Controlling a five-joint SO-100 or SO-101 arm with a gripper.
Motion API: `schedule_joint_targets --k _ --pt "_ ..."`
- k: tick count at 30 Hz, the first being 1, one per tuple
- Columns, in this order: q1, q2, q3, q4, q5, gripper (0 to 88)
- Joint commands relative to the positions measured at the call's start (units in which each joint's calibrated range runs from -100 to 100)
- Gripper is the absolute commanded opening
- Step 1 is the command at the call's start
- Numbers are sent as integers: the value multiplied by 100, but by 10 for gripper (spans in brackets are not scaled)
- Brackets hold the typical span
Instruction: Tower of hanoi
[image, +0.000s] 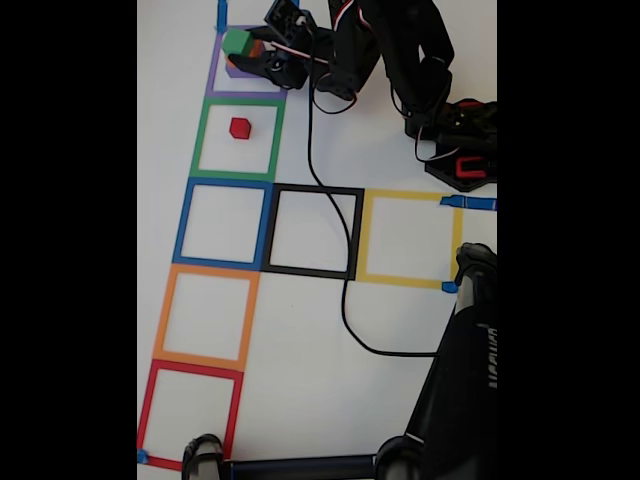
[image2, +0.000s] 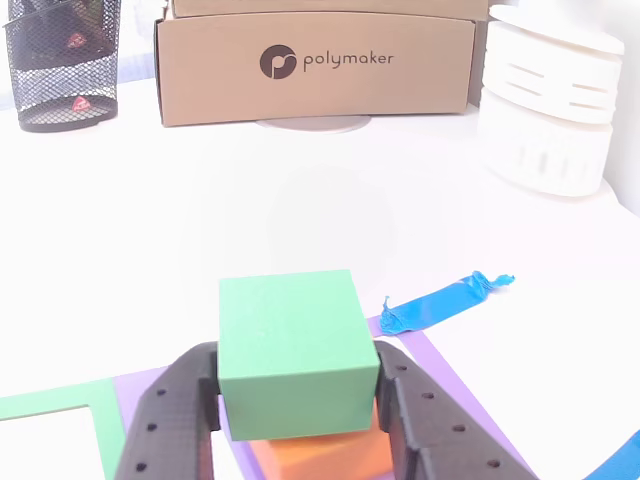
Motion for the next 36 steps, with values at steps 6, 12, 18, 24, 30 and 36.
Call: schedule_joint_targets --k 6,12,18,24,30,36 --pt "-649 -2496 814 1432 36 53" --pt "-937 -4701 1059 3505 36 53" --pt "-1321 -6526 668 5894 36 51" --pt "-1934 -8027 -850 9238 36 46" --pt "-2538 -8859 -2386 11926 36 46" --pt "-3113 -8794 -4286 13853 36 46"
